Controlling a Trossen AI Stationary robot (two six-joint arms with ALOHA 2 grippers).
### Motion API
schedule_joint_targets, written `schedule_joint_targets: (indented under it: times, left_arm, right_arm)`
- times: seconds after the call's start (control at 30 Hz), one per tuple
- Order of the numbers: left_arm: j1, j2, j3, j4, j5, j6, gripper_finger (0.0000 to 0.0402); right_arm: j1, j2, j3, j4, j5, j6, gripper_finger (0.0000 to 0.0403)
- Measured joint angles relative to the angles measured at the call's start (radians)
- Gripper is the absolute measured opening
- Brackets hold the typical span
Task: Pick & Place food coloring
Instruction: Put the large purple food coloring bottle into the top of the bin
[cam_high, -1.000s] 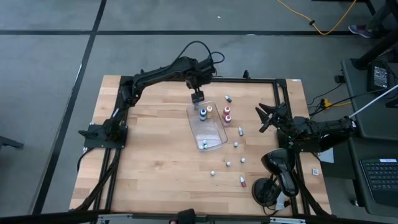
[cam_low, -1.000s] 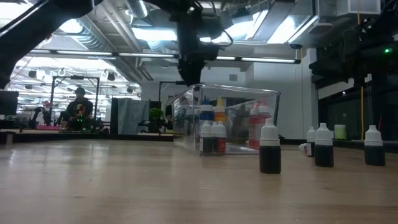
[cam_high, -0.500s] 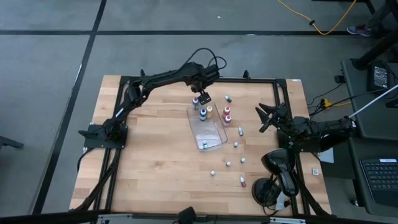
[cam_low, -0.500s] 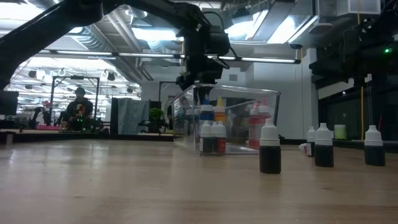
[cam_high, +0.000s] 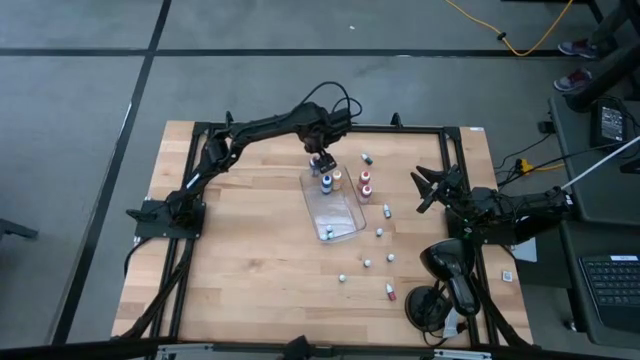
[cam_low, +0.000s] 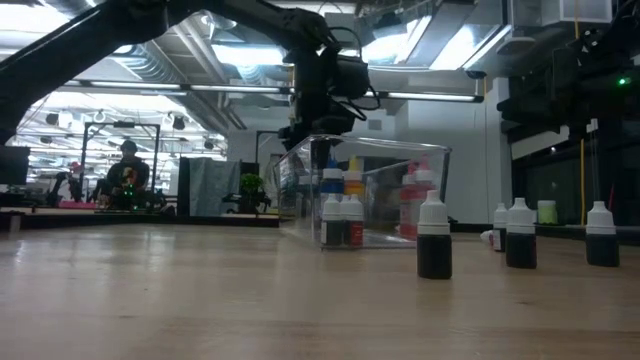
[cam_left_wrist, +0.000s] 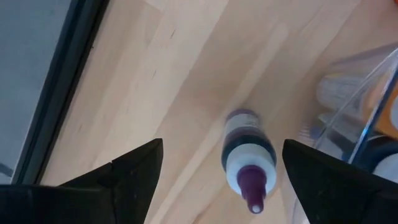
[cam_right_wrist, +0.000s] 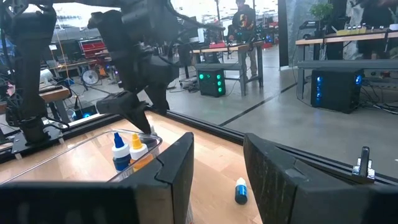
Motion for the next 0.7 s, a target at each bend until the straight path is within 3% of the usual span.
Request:
schedule_joint_targets:
  times: [0.2,0.7]
  left_arm:
    - [0.000,-0.002,-0.061,0.005,0.034,0.005,0.0324]
    - [-0.010,-0.004,-0.060,0.025,0.014,0.060,0.0316]
  right_arm:
    - [0.000,0.000,0.000,0.000,0.000,0.000,0.0142]
    - [0.000,0.000,0.000,0.000,0.000,0.000,0.0142]
